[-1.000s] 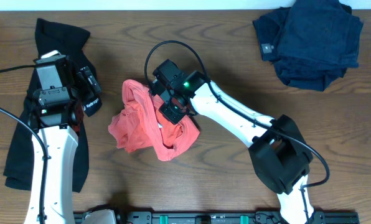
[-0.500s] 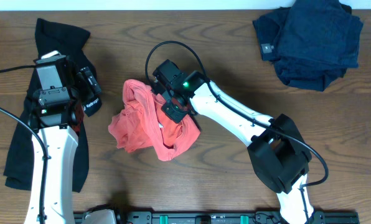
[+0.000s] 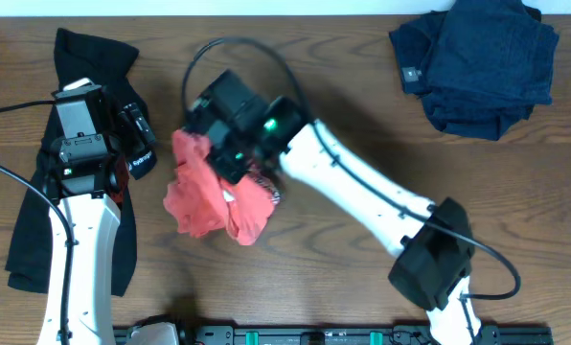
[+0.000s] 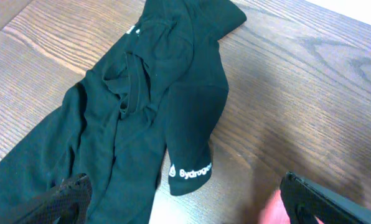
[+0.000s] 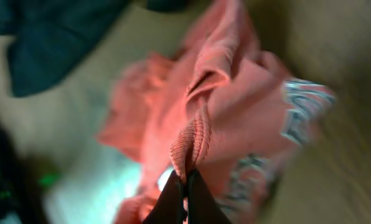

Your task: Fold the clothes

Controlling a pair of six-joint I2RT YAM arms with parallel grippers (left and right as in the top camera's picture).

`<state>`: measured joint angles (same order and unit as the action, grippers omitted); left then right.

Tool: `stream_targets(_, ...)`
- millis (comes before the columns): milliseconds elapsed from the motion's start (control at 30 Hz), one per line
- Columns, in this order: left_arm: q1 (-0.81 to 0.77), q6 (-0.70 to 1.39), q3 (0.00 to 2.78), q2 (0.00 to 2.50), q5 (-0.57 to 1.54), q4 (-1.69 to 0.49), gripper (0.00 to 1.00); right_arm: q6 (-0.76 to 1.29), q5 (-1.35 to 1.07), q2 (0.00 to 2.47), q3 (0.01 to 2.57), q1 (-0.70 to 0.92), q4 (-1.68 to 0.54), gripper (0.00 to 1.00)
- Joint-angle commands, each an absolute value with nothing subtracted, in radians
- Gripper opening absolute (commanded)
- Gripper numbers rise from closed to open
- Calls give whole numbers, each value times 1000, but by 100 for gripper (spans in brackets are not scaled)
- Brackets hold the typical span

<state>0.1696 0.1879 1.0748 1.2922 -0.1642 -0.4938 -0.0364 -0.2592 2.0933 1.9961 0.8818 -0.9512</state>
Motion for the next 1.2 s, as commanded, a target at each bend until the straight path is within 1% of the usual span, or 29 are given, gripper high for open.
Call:
stream_targets(0, 174, 204, 1085, 1293, -169, -496, 98, 7, -324, 2119, 1993, 953, -934, 1)
stream_targets(133, 174, 204, 1085, 1296, -169, -495, 98, 7, -334, 2167, 1993, 1007, -936, 1)
stream_targets(167, 174, 204, 1085, 1296, -169, -495, 98, 6, -344, 2178, 1993, 1013, -939, 6)
stream_targets(200, 174, 204, 1085, 1296, -169, -495, 98, 6, -356, 2179, 1993, 1015, -945, 17)
stream_targets(233, 174, 204, 1085, 1297, -169, -495, 98, 6, -356, 2179, 1993, 1015, -950, 20)
stream_targets(267, 174, 204, 1085, 1298, -169, -495, 98, 4, -356, 2179, 1993, 1015, -954, 26)
stream_targets(333, 174, 204, 1085, 1298, -169, -495, 98, -9, -356, 2179, 1993, 1015, -958, 41)
stream_targets(400, 174, 204, 1085, 1298, -169, -495, 98, -10, -356, 2179, 1993, 1010, -962, 50)
stream_targets(467, 174, 204, 1085, 1298, -169, -495, 98, -17, -356, 2179, 1993, 1003, -962, 53)
stream_targets(633, 174, 204, 1085, 1299, -169, -496, 98, -20, -356, 2153, 1995, 950, -962, 53)
stream_targets(767, 174, 204, 1085, 1300, -169, -500, 98, -11, -356, 2111, 1995, 868, -975, 56)
stream_targets(833, 174, 204, 1085, 1300, -162, -516, 98, -11, -355, 2099, 1995, 818, -985, 59)
stream_targets(900, 174, 203, 1085, 1300, -110, -551, 98, -12, -355, 2098, 1995, 758, -992, 62)
stream_targets(1000, 174, 184, 1085, 1302, 21, -636, 98, -12, -356, 2098, 1995, 662, -1015, 72)
stream_targets(1167, 171, 150, 1083, 1327, 230, -810, 98, -25, -356, 2098, 1995, 535, -1050, 76)
